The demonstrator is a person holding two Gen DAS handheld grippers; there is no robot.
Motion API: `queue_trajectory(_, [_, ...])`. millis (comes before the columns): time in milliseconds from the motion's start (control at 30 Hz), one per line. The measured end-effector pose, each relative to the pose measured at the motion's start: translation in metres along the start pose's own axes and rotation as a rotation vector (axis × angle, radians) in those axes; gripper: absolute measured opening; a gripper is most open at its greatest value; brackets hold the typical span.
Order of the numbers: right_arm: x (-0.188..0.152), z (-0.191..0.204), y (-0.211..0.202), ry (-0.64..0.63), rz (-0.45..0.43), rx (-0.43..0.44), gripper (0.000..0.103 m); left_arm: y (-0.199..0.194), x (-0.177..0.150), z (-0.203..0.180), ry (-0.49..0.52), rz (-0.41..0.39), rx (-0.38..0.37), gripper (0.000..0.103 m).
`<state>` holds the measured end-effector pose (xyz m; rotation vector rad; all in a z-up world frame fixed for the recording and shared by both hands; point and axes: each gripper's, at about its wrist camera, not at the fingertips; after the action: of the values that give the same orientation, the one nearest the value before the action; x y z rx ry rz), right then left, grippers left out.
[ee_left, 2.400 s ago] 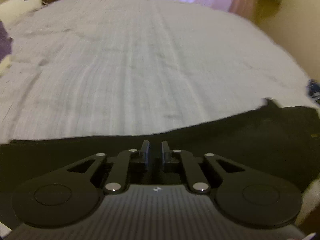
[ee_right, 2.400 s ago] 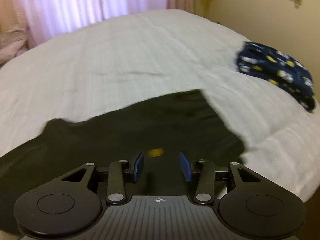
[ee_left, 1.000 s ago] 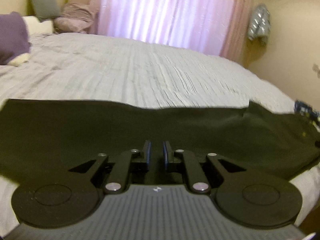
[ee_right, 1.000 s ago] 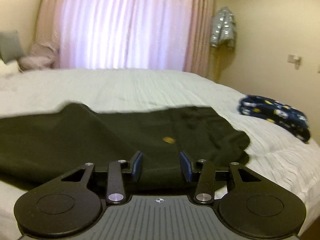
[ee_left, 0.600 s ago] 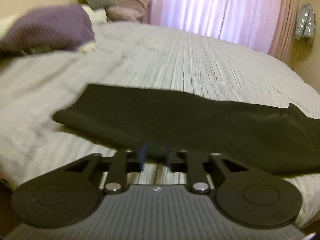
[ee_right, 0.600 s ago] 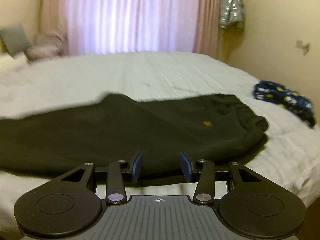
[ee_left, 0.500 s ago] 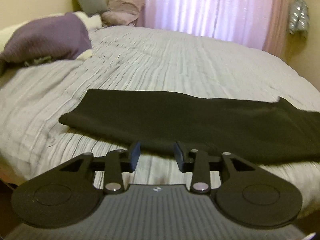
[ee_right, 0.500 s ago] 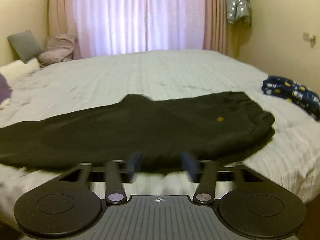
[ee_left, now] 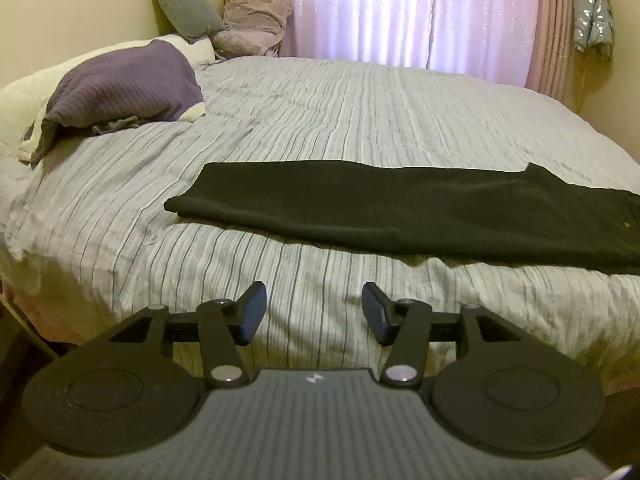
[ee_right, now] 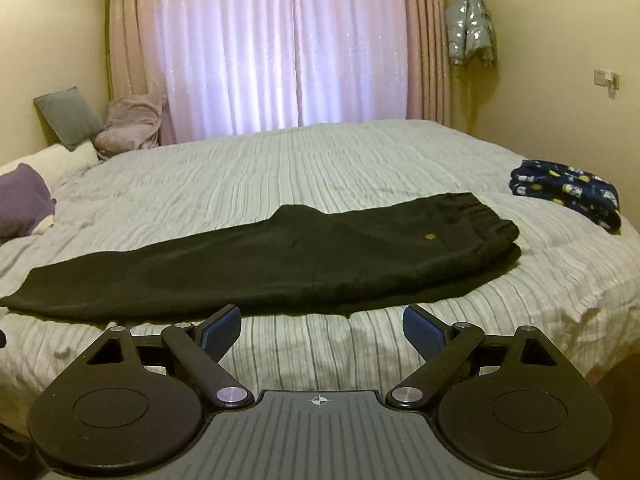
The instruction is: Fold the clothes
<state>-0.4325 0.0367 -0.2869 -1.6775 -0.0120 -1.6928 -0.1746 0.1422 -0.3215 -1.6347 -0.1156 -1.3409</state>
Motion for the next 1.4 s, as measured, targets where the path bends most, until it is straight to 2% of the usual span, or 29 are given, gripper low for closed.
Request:
queue_trajectory(233, [-0.01,-0.001,-0.025,0.028,-0.017,-0.011,0.091,-0.026,-0.007,-0.002,0.015,-0.033,-0.006,0.054])
queue_trajectory(467, [-0.014,-0.011,-0.046,0.046,-0.05,-0.022,0.091,-0.02,-0.017,0.01,-0.03,-0.041,-0.074,0.054])
queue_trajectory(567, [-0.016,-0.02,-0.048,0.067,-0.049,-0.039,0.091,-0.017,-0.021,0.016,-0.049,-0.045,-0.104,0.051])
queue_trajectory(633, [-0.017,-0.027,-0.045,0.089,-0.039,-0.054,0.091,-0.015,-0.023,0.019,-0.062,-0.047,-0.123,0.045])
queue_trajectory(767, [-0.013,-0.038,-0.025,0.114,0.005,-0.081,0.091,0.017,-0.018,0.042,-0.137,-0.016,-0.105,0.026])
queue_trajectory(900, [-0.007,-0.045,0.005,0.12,0.055,-0.091,0.091,0.055,-0.007,0.071,-0.273,0.023,-0.119,0.019])
queue_trajectory(1133, [0.003,-0.055,0.056,0.112,0.142,-0.107,0.091,0.116,0.026,0.098,-0.397,-0.055,-0.103,0.016])
queue_trajectory(1233, [0.005,-0.061,0.073,0.109,0.177,-0.128,0.091,0.145,0.037,0.109,-0.467,-0.003,-0.078,0.017])
queue_trajectory(1333, [0.006,-0.067,0.085,0.104,0.199,-0.15,0.091,0.169,0.038,0.126,-0.583,0.065,-0.046,0.02])
queue_trajectory(1400, [0.008,-0.071,0.093,0.108,0.212,-0.164,0.091,0.181,0.038,0.136,-0.654,0.088,-0.055,0.02])
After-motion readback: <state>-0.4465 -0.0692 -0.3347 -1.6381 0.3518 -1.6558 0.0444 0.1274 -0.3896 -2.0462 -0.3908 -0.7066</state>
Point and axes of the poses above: each gripper's, at about its wrist camera, not at the fingertips, and y roughly the way its jaws point, z to its left, x to its top, and after that the axes turned 9 degrees about x, right-handed
